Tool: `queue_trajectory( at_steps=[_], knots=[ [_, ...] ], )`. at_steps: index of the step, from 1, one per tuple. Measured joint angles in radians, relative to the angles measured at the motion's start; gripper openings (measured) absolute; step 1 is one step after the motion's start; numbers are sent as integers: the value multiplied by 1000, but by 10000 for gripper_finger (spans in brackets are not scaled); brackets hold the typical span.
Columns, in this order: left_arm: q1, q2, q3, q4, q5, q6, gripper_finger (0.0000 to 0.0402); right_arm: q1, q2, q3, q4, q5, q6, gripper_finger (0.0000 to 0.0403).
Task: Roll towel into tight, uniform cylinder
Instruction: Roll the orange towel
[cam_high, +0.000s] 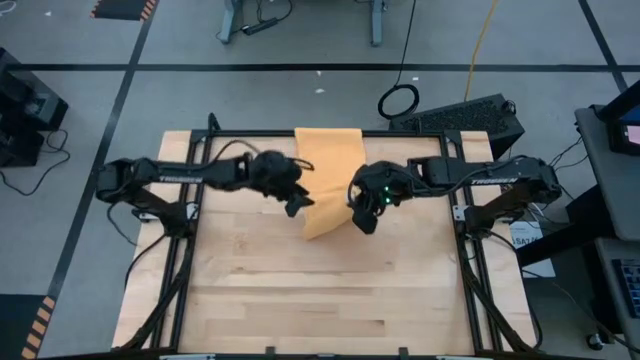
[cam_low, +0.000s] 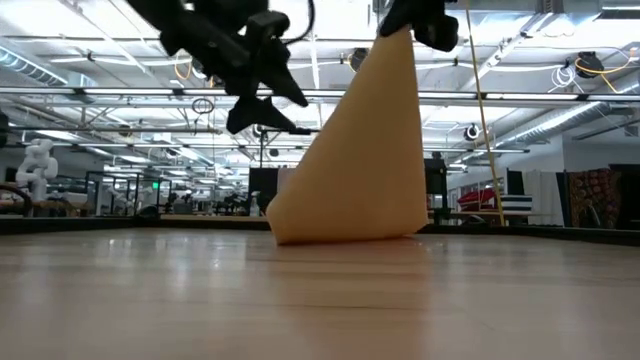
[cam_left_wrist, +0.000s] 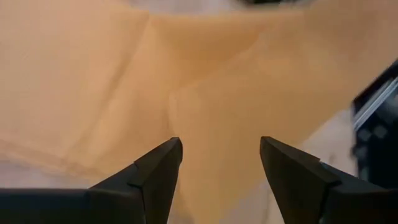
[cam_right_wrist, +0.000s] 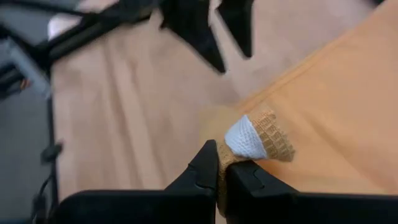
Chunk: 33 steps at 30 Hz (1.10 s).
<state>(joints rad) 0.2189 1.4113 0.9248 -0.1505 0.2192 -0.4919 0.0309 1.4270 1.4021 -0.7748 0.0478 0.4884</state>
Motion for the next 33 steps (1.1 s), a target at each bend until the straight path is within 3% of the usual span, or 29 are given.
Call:
queue_trajectory(
  at_steps=[3, 8, 15, 22, 27, 33],
  knots=[
    [-66, -12, -70, 137, -64, -93, 230, 37, 9, -5, -30, -2, -36, 0],
    [-159, 32, -152, 232, -153, -131, 230, 86, 25, -58, -45, -2, -123, 0],
    [-201, 158, -214, 396, -164, -149, 230, 134, 32, -162, -32, -2, -117, 0],
    [-181, 231, -179, 550, -102, -55, 230, 171, 33, -218, -12, 1, -136, 0],
    [-137, 280, -132, 477, -105, 28, 225, 181, 33, -222, -5, 2, -155, 0],
    [-103, 335, -44, 406, 43, 230, 192, 181, 32, -221, 6, 2, -161, 0]
  ],
)
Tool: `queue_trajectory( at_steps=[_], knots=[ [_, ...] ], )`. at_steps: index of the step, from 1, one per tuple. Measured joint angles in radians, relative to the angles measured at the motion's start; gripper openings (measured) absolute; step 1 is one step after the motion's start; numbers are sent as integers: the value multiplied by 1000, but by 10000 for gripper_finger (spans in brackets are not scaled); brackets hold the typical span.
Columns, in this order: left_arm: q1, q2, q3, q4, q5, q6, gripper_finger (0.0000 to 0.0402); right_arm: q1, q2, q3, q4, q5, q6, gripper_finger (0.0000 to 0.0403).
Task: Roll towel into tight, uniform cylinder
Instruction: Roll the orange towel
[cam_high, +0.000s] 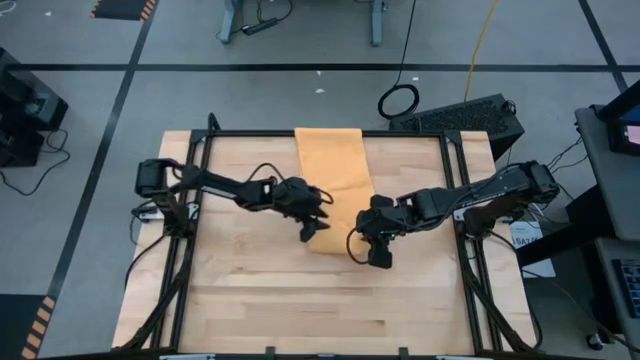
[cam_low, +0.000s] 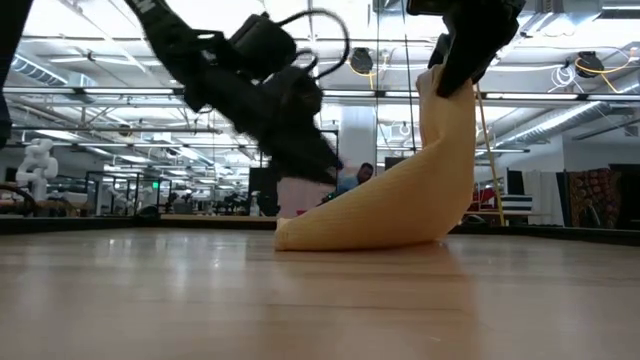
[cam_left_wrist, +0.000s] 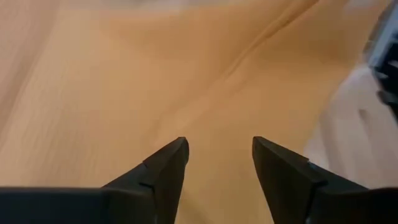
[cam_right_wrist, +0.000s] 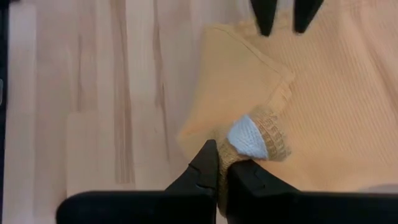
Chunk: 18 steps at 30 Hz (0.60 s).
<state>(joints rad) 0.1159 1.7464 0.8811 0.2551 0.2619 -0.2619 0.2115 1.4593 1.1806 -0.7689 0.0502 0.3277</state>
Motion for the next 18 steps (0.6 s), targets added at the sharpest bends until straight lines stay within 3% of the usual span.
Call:
queue_trajectory(
  at_steps=[9, 18],
  knots=[
    [-6, 128, 215, -167, -21, 391, 183, 0, 0, 0, 12, 1, -19, 0],
    [-7, 221, 276, -239, 56, 548, 183, 0, 0, 0, 4, 0, -44, 0]
  ],
)
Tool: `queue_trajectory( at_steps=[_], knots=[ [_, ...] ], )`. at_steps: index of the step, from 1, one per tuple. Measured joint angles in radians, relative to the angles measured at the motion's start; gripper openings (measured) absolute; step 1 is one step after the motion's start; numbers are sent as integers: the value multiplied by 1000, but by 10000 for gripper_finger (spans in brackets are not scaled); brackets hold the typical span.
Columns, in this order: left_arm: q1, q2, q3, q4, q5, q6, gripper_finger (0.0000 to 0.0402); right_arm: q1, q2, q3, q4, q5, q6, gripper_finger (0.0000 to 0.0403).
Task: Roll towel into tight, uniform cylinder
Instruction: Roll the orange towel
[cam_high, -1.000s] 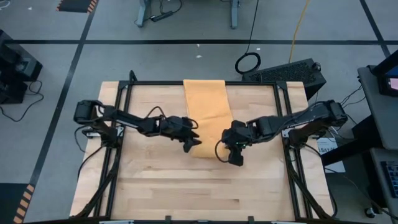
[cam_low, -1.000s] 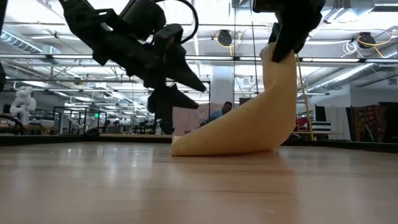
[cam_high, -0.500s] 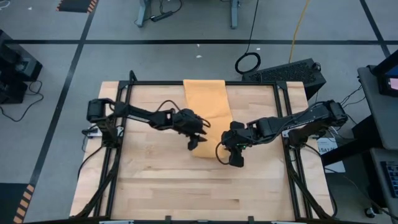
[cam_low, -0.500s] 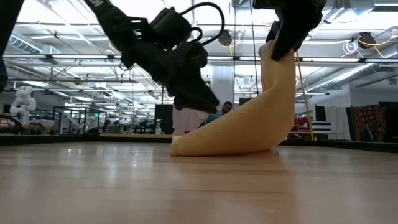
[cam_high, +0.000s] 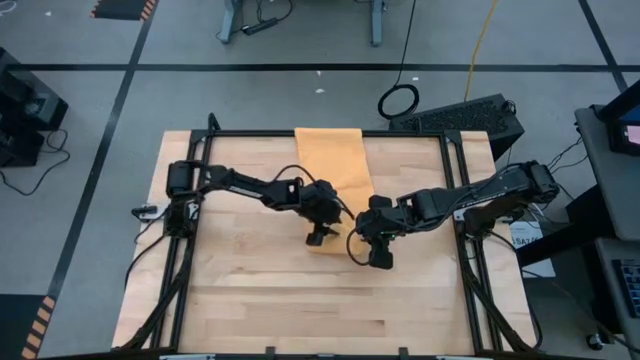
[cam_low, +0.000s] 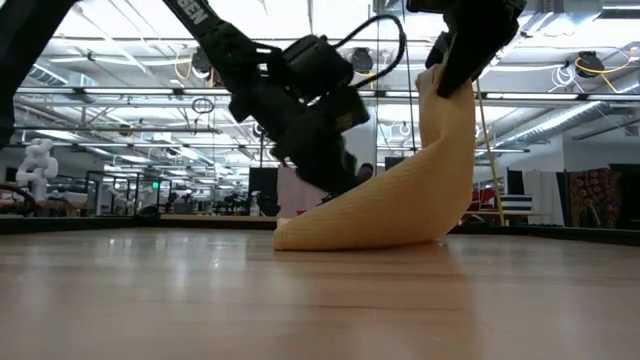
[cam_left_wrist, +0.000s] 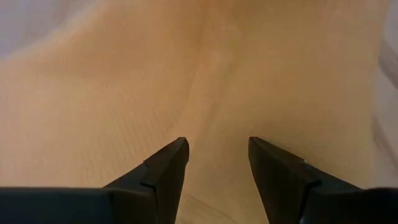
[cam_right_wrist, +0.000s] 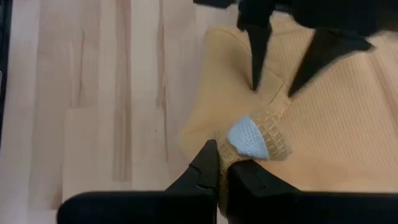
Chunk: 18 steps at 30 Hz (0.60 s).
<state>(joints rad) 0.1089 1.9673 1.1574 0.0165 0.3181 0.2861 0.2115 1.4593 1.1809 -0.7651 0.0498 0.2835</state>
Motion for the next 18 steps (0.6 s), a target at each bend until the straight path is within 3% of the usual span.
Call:
queue_trajectory(
  at_steps=[9, 15, 18],
  knots=[
    [0, 27, 1, 53, 28, 37, 189, 0, 0, 0, 8, 0, -19, 0],
    [10, 50, 6, 75, 64, -145, 252, 0, 0, 0, 18, -4, -21, 0],
    [11, 71, 4, 87, 65, -132, 271, 0, 0, 0, 23, -4, -35, 0]
  ],
)
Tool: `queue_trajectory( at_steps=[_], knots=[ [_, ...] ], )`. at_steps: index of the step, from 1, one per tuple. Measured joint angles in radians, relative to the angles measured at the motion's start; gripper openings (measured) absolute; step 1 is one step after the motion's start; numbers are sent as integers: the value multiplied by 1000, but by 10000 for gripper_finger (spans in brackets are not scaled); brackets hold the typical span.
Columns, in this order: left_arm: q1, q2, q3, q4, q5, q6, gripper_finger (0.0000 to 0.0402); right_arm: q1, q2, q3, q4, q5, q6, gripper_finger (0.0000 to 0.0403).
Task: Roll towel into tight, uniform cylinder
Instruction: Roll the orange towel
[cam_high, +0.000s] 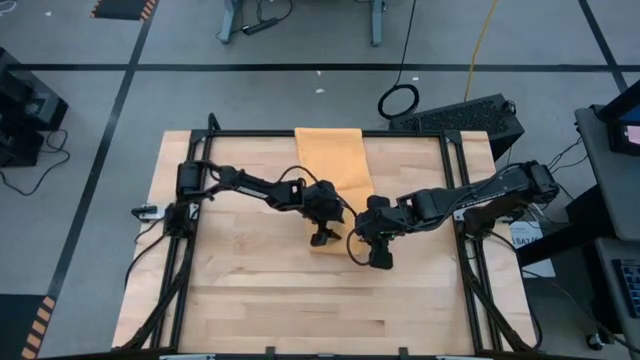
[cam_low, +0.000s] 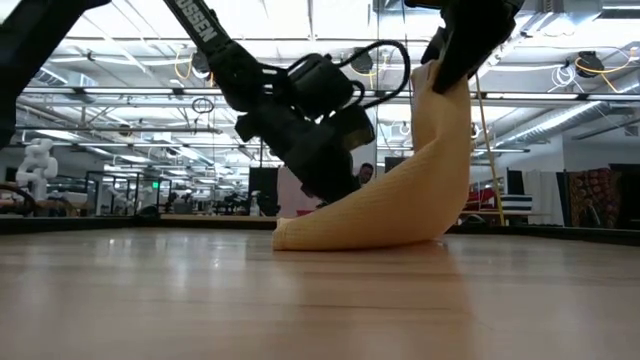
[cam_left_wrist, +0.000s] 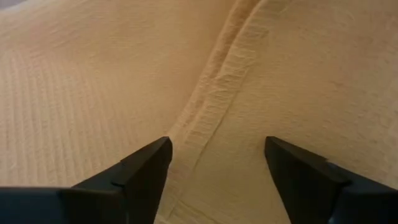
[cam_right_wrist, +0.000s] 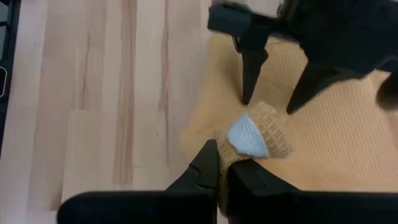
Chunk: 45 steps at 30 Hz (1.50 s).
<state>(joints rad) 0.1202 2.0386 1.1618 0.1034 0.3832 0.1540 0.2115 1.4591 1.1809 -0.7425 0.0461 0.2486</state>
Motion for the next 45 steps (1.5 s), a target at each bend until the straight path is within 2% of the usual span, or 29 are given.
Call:
queue_trajectory(
  at_steps=[3, 6, 11, 15, 17, 22, 26, 28, 32, 37, 45],
  knots=[
    [-7, 10, 3, 23, 1, 54, 258, 0, 0, 0, 2, 0, -3, 0],
    [-9, 22, 1, 7, 0, 62, 222, 0, 0, 0, 5, 0, -3, 0],
    [-9, 28, 2, 3, -8, 69, 131, 0, 0, 0, 6, 1, -3, 0],
    [-10, 28, 2, -6, -39, 61, 39, 0, 0, 0, 6, 4, -3, 0],
    [-9, 18, 1, -29, -36, 11, 11, 0, 0, 0, 7, 5, -1, 0],
    [-20, -72, 1, -164, 29, -69, 5, 6, 0, 0, 27, -36, 109, 0],
    [-38, -151, 2, -266, 79, -248, 9, 35, 0, 0, 39, -162, 186, 0],
    [-52, -181, 2, -293, 73, -348, 23, 53, 0, 0, 32, -165, 178, 0],
    [-109, -212, -6, -319, -4, -433, 70, 87, 0, -15, 23, -81, 131, 0],
    [-173, -200, -6, -320, -163, -466, 122, 111, 0, -102, 96, -98, 137, 0],
    [-202, -199, -6, -436, -402, -539, 138, 144, 0, -254, 307, -114, 138, 0]
  ],
)
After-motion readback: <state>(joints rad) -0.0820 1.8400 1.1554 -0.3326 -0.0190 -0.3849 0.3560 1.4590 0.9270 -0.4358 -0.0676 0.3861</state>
